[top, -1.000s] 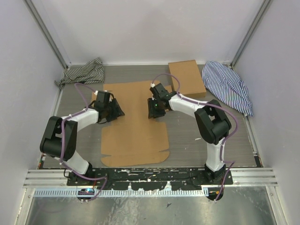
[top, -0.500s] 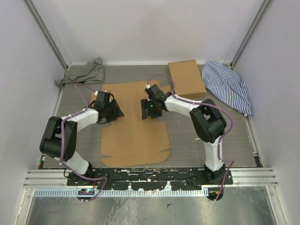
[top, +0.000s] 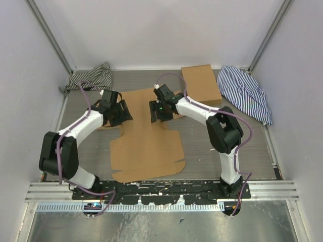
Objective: Fold the paper box
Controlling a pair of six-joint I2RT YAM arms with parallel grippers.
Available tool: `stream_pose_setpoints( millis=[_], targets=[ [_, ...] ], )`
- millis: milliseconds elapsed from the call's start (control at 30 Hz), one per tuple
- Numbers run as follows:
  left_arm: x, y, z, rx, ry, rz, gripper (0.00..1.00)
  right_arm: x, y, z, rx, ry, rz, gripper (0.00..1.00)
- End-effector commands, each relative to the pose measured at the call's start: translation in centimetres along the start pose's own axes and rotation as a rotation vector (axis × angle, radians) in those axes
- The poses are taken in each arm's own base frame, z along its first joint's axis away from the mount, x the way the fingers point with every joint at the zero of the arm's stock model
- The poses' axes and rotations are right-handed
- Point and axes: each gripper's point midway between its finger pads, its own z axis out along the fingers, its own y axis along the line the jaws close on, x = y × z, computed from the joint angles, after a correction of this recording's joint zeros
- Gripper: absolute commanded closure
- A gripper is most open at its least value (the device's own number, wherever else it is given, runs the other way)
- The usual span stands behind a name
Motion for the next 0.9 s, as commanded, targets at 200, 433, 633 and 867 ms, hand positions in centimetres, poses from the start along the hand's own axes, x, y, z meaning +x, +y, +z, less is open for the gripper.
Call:
stream_pose_setpoints(
  millis=[200, 433, 633, 867],
  targets=[
    [-9.0, -1.2, -5.1, -0.031, -0.212, 0.023, 0.23, -11.8, -2.5, -4.2, -0.012, -0.220, 0.020, 0.31],
    [-13.7, 0.7, -3.1, -0.053, -0.249, -0.067, 0.23, -18.1, -6.0, -2.4, -0.036, -0.324, -0.018, 0.27],
    [-17.0, 0.3, -0.1, -0.027, -0.247, -0.108, 0.25, -21.7, -8.0, 1.0, -0.039, -0.375, -0.014, 0.23],
    [-17.5, -3.1, 2.8, 0.143, -0.212, -0.097, 0.29, -23.3, -9.4, 3.7, -0.025, -0.420, -0.050, 0.18]
  ],
)
